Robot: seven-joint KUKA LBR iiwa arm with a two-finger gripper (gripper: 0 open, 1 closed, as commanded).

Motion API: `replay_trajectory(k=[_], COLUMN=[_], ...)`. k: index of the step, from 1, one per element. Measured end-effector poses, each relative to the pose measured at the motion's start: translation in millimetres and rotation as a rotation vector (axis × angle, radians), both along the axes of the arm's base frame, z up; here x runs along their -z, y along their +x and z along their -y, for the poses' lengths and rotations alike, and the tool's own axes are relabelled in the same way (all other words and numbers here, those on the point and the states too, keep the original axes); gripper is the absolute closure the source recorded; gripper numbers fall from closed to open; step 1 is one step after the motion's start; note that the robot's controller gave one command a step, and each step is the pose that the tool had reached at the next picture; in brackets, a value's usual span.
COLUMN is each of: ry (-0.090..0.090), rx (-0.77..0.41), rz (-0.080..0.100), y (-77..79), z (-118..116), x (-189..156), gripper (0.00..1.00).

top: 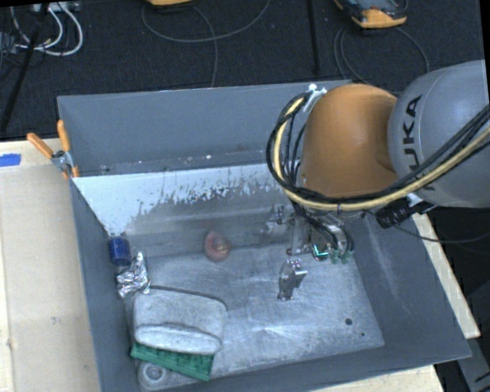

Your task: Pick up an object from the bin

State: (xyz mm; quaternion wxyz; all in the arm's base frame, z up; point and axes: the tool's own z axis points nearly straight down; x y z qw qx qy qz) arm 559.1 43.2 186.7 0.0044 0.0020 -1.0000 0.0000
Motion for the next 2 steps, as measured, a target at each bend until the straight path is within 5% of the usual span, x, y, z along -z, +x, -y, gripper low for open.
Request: replay_trajectory(k=[1, 2], ry=[0.003, 0.001], rx=[-0.007, 0.137], rz=[0.01, 0.008], y=[35.9, 63.0], z=[-57, -98], x=[20, 48], gripper=[0.0, 0.0])
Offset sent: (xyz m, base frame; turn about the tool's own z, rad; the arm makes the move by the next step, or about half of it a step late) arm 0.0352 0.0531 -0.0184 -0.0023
